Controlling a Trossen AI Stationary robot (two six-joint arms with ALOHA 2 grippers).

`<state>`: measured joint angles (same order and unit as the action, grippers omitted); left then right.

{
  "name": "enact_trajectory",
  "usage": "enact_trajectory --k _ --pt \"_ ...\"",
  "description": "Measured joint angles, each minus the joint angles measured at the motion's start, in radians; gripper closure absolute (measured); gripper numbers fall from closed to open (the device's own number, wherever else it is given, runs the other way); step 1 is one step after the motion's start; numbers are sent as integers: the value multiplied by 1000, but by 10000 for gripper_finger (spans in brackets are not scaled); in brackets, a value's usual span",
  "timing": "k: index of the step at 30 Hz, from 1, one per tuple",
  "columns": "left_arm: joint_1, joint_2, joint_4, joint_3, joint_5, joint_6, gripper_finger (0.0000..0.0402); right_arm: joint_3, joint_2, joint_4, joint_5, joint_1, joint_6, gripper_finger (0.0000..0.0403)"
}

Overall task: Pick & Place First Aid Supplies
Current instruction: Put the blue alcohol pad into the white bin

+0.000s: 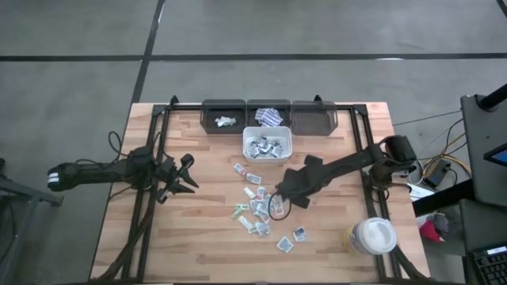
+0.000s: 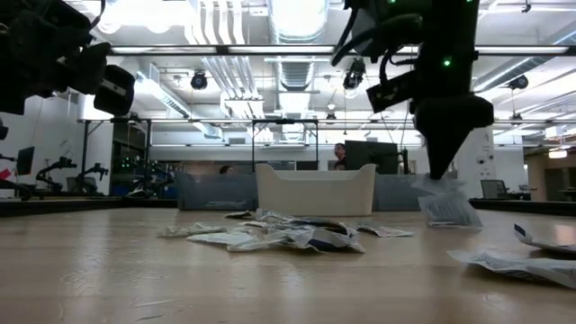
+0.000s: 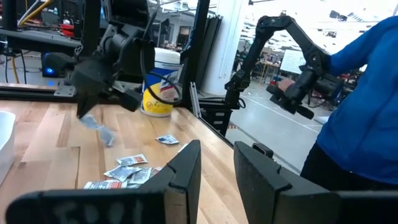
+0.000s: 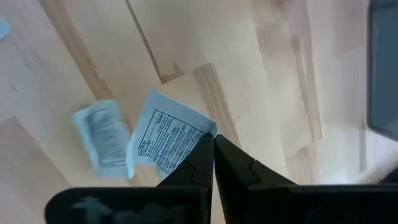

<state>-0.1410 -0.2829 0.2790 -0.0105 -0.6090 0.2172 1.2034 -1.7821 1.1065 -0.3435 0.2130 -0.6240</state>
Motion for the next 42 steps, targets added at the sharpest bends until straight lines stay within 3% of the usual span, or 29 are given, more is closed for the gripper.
enact_trajectory --k 5,9,15,21,26,30,35,42 --pt "0 0 0 0 0 0 307 0 32 1 6 -2 5 395" --pt "0 0 1 0 1 0 307 0 66 -68 10 -2 98 395" --pt "0 0 0 0 1 -1 307 0 151 -248 141 -12 297 395" --pt "0 0 -2 0 1 -4 307 -9 209 -259 127 -75 251 395" --pt "0 0 -2 0 1 -2 307 -13 210 -86 11 -134 122 395" --pt "0 0 -2 0 1 -2 307 -15 206 -108 134 -127 235 395" --pt "0 0 -2 0 1 -1 307 -44 188 2 69 -123 174 395" --pt "0 -1 1 0 9 0 307 -61 197 -108 122 -111 205 395"
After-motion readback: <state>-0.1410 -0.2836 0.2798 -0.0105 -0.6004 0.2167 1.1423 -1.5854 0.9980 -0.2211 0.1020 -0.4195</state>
